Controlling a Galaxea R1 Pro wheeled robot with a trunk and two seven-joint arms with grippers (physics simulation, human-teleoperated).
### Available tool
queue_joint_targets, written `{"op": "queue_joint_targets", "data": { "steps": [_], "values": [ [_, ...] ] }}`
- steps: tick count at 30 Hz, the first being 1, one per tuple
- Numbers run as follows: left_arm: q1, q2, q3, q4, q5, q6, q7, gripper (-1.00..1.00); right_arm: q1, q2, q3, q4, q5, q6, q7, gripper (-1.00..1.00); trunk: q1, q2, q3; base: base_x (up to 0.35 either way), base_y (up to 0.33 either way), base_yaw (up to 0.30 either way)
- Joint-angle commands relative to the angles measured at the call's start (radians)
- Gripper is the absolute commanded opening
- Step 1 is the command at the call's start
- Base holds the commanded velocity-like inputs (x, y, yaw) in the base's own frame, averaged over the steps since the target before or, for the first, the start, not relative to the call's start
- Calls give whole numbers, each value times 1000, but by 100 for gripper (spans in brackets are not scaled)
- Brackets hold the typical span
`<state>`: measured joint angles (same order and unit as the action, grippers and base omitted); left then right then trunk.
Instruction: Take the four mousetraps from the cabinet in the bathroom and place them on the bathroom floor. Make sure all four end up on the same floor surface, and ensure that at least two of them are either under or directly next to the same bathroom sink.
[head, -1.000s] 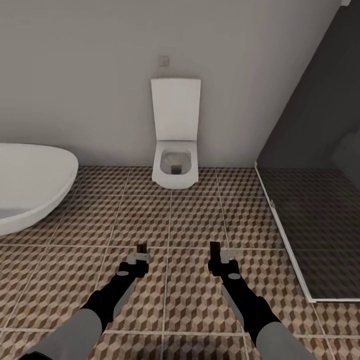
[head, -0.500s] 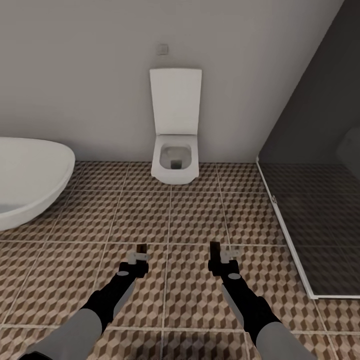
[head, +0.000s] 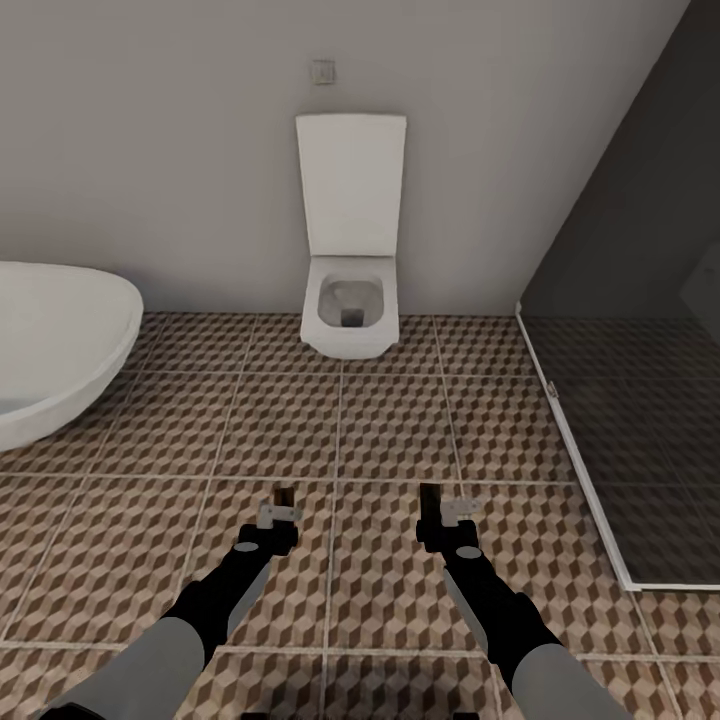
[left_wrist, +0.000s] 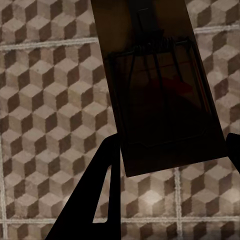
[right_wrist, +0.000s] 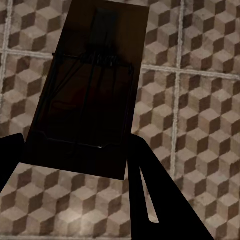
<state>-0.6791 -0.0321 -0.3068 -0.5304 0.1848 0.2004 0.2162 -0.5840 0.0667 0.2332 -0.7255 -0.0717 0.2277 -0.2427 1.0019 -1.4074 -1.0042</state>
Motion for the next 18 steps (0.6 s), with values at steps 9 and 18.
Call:
{"op": "queue_joint_targets", "data": {
  "steps": [9, 18],
  "values": [
    [0, -13, -11, -2, 7, 4, 9, -100, 0, -1, 5, -2, -11, 4, -6, -100, 35, -64, -43, 0, 0, 0],
    [0, -14, -11, -2, 7, 4, 9, -100, 0, -1, 5, -2, -11, 4, -6, -100, 69, -127, -86, 0, 0, 0]
  ]
}}
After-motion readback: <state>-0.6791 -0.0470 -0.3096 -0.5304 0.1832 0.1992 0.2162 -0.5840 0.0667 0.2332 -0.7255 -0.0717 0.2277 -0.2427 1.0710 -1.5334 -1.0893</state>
